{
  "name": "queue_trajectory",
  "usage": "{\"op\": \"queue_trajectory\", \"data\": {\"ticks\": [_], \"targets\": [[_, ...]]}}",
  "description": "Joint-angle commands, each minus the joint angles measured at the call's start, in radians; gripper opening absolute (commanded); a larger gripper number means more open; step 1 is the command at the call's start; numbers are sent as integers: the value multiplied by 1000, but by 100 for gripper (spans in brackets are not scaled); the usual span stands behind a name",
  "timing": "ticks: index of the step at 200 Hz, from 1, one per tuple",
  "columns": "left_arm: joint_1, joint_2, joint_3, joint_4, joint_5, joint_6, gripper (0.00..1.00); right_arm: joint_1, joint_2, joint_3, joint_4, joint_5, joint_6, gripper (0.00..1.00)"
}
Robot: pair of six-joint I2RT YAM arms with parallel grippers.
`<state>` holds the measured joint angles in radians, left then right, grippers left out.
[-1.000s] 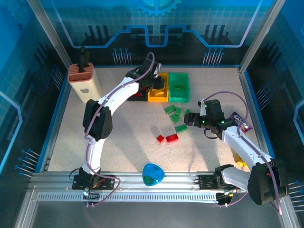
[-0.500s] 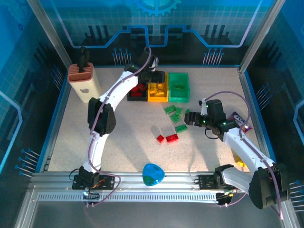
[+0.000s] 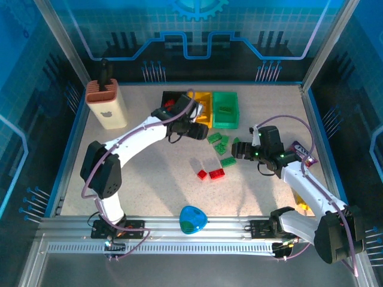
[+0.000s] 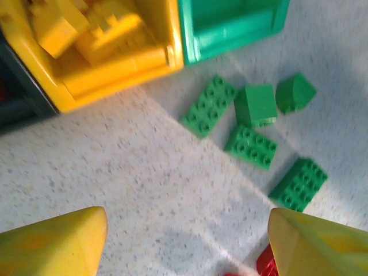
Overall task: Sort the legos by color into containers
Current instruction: Pick up the lego from the center of the table.
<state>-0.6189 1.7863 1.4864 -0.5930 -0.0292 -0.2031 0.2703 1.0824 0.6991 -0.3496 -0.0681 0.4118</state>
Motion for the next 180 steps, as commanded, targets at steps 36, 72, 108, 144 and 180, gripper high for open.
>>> {"op": "queue_trajectory", "data": {"ticks": [36, 72, 108, 144, 180], "targets": [[-134, -25, -183, 5, 15, 56, 72, 31, -16, -21, -3, 2, 12, 85], [-213, 7, -214, -21, -4, 45, 72, 38, -30, -37, -3, 10, 19, 85], [-264, 57, -210, -49, -33, 38, 72, 41, -33, -46, 2, 13, 24, 85], [-287, 94, -193, -68, -72, 33, 71, 43, -35, -52, 4, 15, 24, 85], [-297, 118, -192, -68, -80, 27, 70, 44, -36, -60, 11, 20, 24, 85]]}}
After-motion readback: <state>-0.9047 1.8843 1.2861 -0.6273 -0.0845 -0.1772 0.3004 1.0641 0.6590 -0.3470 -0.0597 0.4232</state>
